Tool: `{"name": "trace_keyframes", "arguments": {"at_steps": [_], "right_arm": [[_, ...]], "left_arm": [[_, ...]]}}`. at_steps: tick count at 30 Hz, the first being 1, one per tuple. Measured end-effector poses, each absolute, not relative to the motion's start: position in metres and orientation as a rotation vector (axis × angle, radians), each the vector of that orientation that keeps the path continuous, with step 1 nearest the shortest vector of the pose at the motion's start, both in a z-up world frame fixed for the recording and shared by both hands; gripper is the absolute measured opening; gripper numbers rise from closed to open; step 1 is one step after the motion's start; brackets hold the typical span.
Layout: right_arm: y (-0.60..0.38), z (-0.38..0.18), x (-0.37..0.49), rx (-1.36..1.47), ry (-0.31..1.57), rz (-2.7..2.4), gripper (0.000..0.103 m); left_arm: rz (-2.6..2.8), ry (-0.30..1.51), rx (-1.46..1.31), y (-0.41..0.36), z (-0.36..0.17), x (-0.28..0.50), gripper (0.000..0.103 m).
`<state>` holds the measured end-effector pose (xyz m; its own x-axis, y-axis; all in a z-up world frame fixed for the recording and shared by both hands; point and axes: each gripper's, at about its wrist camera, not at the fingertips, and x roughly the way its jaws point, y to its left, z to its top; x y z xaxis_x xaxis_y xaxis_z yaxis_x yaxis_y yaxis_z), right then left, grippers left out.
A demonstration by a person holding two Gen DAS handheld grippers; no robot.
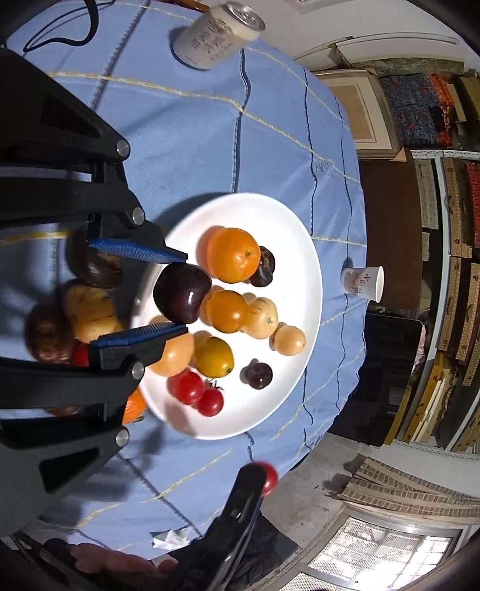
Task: Organize fruits
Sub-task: 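Carry plum and tomato onto the white plate and open both tools, then grasp a red tomato with the right tool while the left grasps a dark mangosteen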
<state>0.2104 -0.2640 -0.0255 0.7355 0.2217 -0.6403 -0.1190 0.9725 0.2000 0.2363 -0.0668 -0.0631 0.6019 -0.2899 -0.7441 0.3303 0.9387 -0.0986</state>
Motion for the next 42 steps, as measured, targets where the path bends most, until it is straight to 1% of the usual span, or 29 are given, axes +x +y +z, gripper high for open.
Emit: {"name": "trace_keyframes", "arguments": {"at_steps": [5, 6, 7, 8, 9, 11, 15, 18, 22, 26, 30, 32, 35, 39, 40, 41, 42], "right_arm": [[-0.268, -0.054, 0.268, 0.237, 0.826, 0.206, 0.032], [-0.268, -0.059, 0.274, 0.253, 0.838, 0.201, 0.036], [-0.269, -0.061, 0.276, 0.262, 0.839, 0.198, 0.041], [-0.268, -0.061, 0.276, 0.265, 0.831, 0.192, 0.048], [-0.267, -0.058, 0.271, 0.260, 0.809, 0.201, 0.053], [-0.267, -0.054, 0.263, 0.242, 0.782, 0.207, 0.056], [-0.273, -0.046, 0.240, 0.239, 0.769, 0.173, 0.057], [-0.273, -0.044, 0.209, 0.219, 0.768, 0.185, 0.057], [-0.261, -0.059, 0.163, 0.143, 0.797, 0.177, 0.057], [-0.252, -0.081, 0.132, 0.132, 0.801, 0.176, 0.057], [-0.243, -0.097, 0.130, 0.144, 0.811, 0.183, 0.056], [-0.240, -0.100, 0.133, 0.137, 0.822, 0.181, 0.055], [-0.237, -0.101, 0.138, 0.144, 0.828, 0.172, 0.054], [-0.231, -0.115, 0.150, 0.131, 0.913, 0.164, 0.043], [-0.230, -0.117, 0.151, 0.132, 0.920, 0.165, 0.043], [-0.230, -0.117, 0.150, 0.131, 0.921, 0.162, 0.039], [-0.229, -0.117, 0.150, 0.133, 0.919, 0.173, 0.031]], "left_arm": [[-0.341, 0.902, 0.043, -0.074, -0.076, 0.263, 0.033], [-0.331, 0.903, 0.040, -0.073, -0.076, 0.266, 0.036], [-0.326, 0.898, 0.034, -0.072, -0.076, 0.266, 0.051], [-0.322, 0.885, 0.029, -0.069, -0.074, 0.265, 0.060], [-0.316, 0.861, 0.028, -0.067, -0.070, 0.262, 0.061], [-0.297, 0.804, 0.022, -0.061, -0.060, 0.252, 0.067], [-0.293, 0.747, -0.020, -0.045, -0.048, 0.230, 0.073], [-0.298, 0.753, -0.052, -0.027, -0.050, 0.212, 0.082], [-0.309, 0.828, -0.083, -0.009, -0.070, 0.193, 0.083], [-0.291, 0.854, -0.054, -0.005, -0.092, 0.175, 0.083], [-0.287, 0.848, -0.032, -0.005, -0.100, 0.162, 0.083], [-0.284, 0.829, -0.034, -0.003, -0.099, 0.159, 0.085], [-0.276, 0.853, -0.041, -0.001, -0.104, 0.160, 0.085], [-0.268, 0.880, -0.078, 0.004, -0.108, 0.166, 0.085], [-0.267, 0.885, -0.086, 0.006, -0.109, 0.167, 0.085], [-0.267, 0.887, -0.088, 0.006, -0.109, 0.168, 0.085], [-0.267, 0.890, -0.090, 0.006, -0.110, 0.168, 0.085]]}}
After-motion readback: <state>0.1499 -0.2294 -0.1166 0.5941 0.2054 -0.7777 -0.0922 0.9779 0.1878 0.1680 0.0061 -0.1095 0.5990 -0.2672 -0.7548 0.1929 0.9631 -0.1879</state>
